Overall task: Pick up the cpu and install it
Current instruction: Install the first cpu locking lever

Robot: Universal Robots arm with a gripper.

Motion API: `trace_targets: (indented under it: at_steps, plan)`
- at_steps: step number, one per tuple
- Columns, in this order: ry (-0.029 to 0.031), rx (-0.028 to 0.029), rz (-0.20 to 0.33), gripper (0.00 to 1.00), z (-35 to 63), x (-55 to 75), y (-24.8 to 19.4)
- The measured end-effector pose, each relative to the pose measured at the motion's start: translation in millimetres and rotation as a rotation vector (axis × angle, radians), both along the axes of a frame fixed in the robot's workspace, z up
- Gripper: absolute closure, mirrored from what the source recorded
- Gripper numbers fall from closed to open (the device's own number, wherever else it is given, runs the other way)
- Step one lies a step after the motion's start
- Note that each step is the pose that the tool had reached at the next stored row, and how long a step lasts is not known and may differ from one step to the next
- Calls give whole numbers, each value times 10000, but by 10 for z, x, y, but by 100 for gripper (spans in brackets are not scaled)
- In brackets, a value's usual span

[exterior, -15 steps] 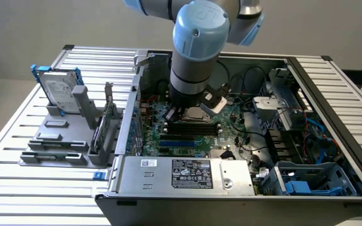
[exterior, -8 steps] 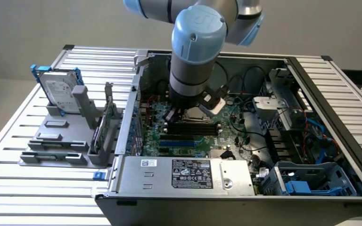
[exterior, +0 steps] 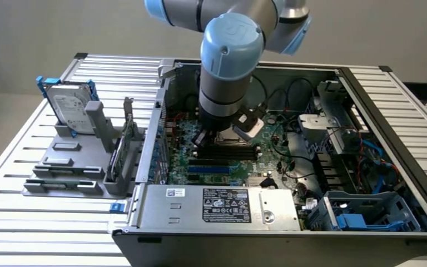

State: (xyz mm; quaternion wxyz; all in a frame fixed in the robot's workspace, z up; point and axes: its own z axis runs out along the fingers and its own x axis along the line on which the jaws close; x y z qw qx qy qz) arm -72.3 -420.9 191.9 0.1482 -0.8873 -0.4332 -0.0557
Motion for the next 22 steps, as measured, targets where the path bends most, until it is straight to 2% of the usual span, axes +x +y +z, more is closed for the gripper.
trace_targets:
  at_steps: [3, 7, 11, 12, 18, 19, 22]
  plan:
    - [-12, -9, 2, 89, -17, -7, 14]
    - [-18, -62, 2, 89, -19, -13, 27]
    - [-18, -250, 2, 89, -4, -22, 26]
    - [-17, -275, 2, 89, 5, -25, 26]
    - [-16, -286, 1, 89, 210, -29, 35]
    - [-15, -284, 2, 89, 220, -30, 51]
    - [4, -285, 38, 89, 225, -30, 142]
